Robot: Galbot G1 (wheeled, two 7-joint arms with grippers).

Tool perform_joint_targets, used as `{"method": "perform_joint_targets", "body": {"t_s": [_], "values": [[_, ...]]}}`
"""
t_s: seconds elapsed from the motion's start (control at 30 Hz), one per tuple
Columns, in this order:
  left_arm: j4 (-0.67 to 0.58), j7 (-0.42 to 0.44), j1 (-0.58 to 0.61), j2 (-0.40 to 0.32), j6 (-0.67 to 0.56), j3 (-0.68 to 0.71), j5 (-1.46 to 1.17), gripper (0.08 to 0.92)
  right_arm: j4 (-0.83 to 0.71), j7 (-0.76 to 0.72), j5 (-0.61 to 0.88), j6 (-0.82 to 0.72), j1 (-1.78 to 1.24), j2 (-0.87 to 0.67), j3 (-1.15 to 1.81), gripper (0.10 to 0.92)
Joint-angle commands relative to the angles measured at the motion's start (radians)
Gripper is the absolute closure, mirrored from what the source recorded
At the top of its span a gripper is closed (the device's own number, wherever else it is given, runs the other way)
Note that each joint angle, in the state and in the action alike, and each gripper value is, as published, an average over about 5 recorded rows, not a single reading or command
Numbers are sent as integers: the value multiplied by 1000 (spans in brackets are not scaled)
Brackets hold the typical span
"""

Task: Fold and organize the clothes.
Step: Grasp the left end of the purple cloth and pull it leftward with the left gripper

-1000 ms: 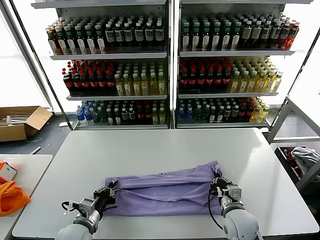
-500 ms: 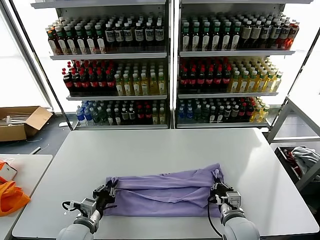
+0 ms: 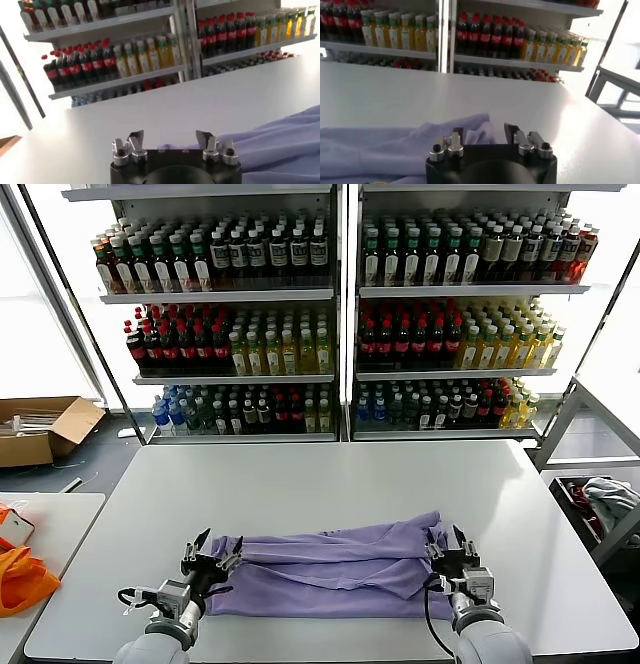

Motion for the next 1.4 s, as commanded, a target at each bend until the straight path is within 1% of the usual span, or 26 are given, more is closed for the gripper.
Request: {"method": "perform_joint_targets", "body": {"t_s": [0.03,0.13,0.23,0.57,0.8,0.9,1.4], "values": [[-48,-48,29,-72,7,-19,30,241,100,3,47,10,-4,-33,46,326],[-45,-53,42,-100,9,-19,21,190,110,8,50,6,1,-39,41,249],[-29,-51,42,-118,9,-18,-18,179,104,10,49,5,11,-35,29,210],[15,-52,44,-143,38,-23,-71,177,103,13,50,5,17,-46,13,202],[50,-50,45,-142,60,-24,-88,180,108,14,50,6,16,-43,6,203],[58,-46,44,-142,65,-25,-100,222,113,15,50,5,16,-41,5,203],[89,-23,39,-129,58,-27,-103,649,110,13,54,7,20,-40,10,203]]}}
